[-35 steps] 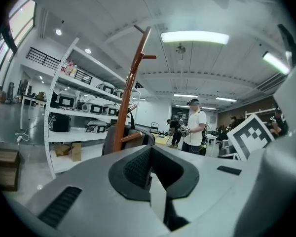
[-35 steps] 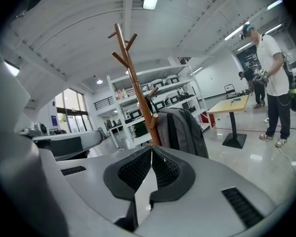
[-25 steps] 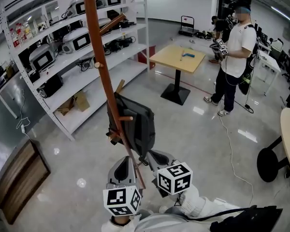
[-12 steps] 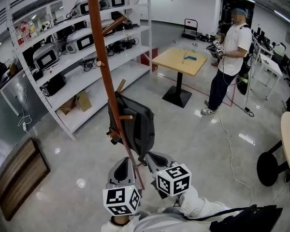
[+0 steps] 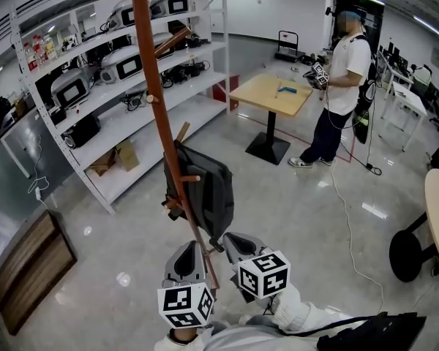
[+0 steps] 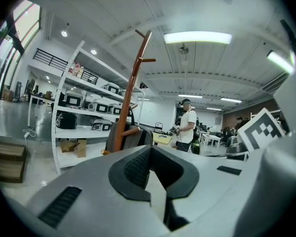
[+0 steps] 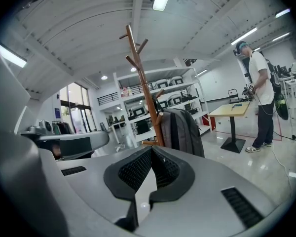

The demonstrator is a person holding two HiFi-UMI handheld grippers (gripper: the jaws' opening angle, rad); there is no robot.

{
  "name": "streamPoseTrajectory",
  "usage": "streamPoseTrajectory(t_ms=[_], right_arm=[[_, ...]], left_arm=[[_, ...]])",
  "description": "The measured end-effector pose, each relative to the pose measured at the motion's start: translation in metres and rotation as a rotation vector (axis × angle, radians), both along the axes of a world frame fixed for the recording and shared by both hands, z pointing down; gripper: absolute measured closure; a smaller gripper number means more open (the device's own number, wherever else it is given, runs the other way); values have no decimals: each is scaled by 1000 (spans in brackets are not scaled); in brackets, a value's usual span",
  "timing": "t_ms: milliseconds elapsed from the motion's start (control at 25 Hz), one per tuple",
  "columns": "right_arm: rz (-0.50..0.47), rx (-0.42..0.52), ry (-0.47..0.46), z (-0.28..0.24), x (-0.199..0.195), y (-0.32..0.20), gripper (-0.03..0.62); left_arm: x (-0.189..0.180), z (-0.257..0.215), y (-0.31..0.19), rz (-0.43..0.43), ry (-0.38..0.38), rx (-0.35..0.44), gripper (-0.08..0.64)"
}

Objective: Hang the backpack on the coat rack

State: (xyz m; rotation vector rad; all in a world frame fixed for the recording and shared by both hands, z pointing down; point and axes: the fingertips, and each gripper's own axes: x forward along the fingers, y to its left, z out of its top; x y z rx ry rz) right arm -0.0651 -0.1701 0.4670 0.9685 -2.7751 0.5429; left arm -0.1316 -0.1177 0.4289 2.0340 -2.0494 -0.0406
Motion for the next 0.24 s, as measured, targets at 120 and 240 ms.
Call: streamPoseTrajectory(t_ms=[120,240], right_arm=[[-7,-6,8,4,-3,4,580],[-20,-16,16,9,-8,10,580]], left_arm=[[-2,2,3,-3,0,-4,557],[-5,4,6,-11,-7,-5,557]])
